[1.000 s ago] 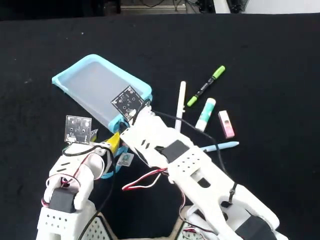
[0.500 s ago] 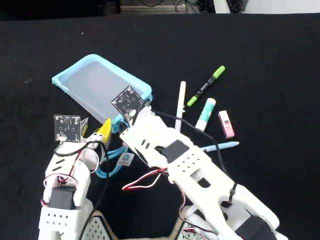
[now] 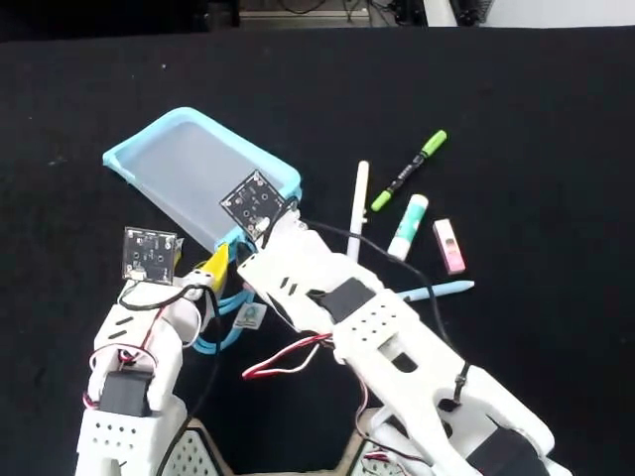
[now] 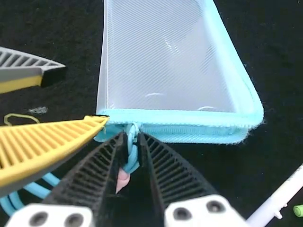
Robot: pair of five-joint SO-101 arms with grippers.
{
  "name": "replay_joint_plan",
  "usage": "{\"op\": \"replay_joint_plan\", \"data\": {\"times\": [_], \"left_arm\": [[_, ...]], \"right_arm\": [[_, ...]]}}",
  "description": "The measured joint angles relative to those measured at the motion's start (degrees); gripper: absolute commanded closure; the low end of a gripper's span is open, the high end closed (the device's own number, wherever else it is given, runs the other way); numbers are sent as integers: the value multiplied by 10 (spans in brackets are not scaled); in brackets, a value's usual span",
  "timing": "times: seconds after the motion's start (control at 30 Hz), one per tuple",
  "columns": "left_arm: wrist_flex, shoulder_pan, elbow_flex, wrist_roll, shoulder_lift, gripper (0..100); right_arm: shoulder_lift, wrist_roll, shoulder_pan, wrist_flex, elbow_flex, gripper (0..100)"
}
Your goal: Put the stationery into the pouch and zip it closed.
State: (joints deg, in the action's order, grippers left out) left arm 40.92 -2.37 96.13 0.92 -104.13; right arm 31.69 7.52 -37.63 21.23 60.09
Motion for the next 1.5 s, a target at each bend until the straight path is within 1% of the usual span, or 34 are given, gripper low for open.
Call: {"op": "replay_joint_plan", "data": {"times": [0.47,0.7,1.07,1.17,1.27,1.4,1.5], "left_arm": [[7,-1,0,1,0,779],[77,-2,-11,1,-1,779],[90,-4,-13,2,3,778],[90,-4,-40,2,47,778],[89,-4,-84,-3,121,781],[46,-4,-120,-50,229,783],[23,-4,-122,-63,251,780]], "right_arm": [[0,0,0,0,0,988],[0,0,0,0,0,988],[0,0,0,0,0,988],[0,0,0,0,0,988],[0,0,0,0,0,988],[0,0,0,0,0,988],[0,0,0,0,0,988]]}}
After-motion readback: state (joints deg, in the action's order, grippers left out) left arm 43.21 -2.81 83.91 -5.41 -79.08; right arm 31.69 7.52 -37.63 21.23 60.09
